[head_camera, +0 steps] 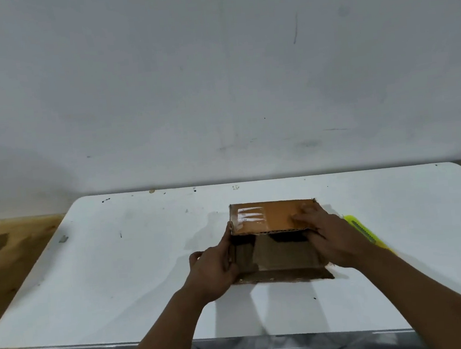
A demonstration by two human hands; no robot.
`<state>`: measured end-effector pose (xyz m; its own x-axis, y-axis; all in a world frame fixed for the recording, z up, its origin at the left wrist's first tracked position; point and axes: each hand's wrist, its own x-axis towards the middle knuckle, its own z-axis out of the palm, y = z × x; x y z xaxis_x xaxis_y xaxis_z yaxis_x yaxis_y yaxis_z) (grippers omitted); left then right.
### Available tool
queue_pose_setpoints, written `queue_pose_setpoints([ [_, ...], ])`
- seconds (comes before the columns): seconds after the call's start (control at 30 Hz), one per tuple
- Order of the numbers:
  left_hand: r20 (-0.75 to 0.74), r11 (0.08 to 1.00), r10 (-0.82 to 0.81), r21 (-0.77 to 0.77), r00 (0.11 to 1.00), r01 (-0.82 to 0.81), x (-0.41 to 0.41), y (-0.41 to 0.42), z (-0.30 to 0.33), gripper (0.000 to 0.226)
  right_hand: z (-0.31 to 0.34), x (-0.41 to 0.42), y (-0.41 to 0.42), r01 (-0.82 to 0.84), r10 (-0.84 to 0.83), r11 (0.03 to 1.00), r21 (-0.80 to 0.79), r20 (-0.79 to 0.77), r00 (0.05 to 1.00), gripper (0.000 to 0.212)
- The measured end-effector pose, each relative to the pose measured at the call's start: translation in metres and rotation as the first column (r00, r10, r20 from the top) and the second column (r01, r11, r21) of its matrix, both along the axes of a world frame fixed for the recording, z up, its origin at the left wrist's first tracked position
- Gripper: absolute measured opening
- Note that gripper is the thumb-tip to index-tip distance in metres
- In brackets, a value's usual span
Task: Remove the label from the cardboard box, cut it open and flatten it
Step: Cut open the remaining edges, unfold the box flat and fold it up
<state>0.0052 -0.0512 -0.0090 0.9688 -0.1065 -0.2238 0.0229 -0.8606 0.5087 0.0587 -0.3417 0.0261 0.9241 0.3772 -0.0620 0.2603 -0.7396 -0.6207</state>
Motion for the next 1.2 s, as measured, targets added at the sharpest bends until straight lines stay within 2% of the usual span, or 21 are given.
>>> queue_pose_setpoints([
  [0.1,0.036,0.999,-0.042,0.029,0.998,0.041,0.001,0.002,0.002,0.095,0.017,0.004,0.002,0.051,-0.051,0.998,0.038,0.004,0.999,0.034],
  [0.23,0.085,0.999,-0.017,-0.039,0.996,0.020,0.000,0.011,0.007,0.096,0.035,0.014,0.002,0.219,-0.230,0.967,0.134,0.077,0.970,0.004],
  [0.3,0.072,0.999,0.005,-0.036,0.997,-0.002,0.000,0.015,0.007,0.094,0.039,0.019,0.002,0.301,-0.321,0.935,0.187,0.089,0.943,0.017],
  [0.43,0.018,0.999,0.014,0.047,1.000,-0.015,0.002,0.023,0.000,0.095,0.041,0.034,0.003,0.451,-0.483,0.845,0.287,0.047,0.874,0.028],
  [0.6,-0.004,0.991,0.132,-0.005,0.991,-0.132,0.009,0.037,-0.007,0.081,0.032,0.049,-0.001,0.516,-0.539,0.789,0.333,-0.027,0.842,0.039],
  [0.67,0.035,0.990,0.143,-0.009,0.989,-0.142,0.011,0.039,-0.004,0.077,0.025,0.051,-0.001,0.529,-0.546,0.764,0.368,-0.067,0.835,0.039],
  [0.73,0.071,0.992,0.091,0.080,0.993,-0.097,0.009,0.038,0.001,0.093,0.019,0.054,0.001,0.540,-0.544,0.760,0.362,-0.099,0.833,0.036],
  [0.8,0.060,0.981,-0.025,0.194,0.998,0.013,0.005,0.034,0.006,0.123,0.013,0.057,0.005,0.531,-0.524,0.777,0.337,-0.119,0.843,0.032],
  [0.83,0.049,0.964,-0.100,0.251,0.994,0.085,0.003,0.030,0.007,0.130,0.010,0.060,0.007,0.522,-0.514,0.788,0.327,-0.118,0.850,0.031],
  [0.9,0.043,0.917,-0.241,0.336,0.970,0.213,0.000,0.022,0.008,0.129,0.005,0.064,0.013,0.506,-0.503,0.801,0.318,-0.099,0.858,0.025],
  [1.0,0.007,0.845,-0.354,0.431,0.935,0.317,-0.002,0.015,0.009,0.122,-0.001,0.072,0.022,0.491,-0.500,0.827,0.273,-0.042,0.865,0.019],
  [1.1,-0.054,0.768,-0.423,0.508,0.905,0.389,-0.002,0.009,0.010,0.117,-0.005,0.078,0.029,0.468,-0.485,0.843,0.264,-0.001,0.874,0.031],
  [1.2,-0.127,0.714,-0.423,0.563,0.897,0.416,0.002,0.010,0.010,0.107,-0.008,0.081,0.033,0.425,-0.450,0.862,0.277,0.030,0.892,0.040],
])
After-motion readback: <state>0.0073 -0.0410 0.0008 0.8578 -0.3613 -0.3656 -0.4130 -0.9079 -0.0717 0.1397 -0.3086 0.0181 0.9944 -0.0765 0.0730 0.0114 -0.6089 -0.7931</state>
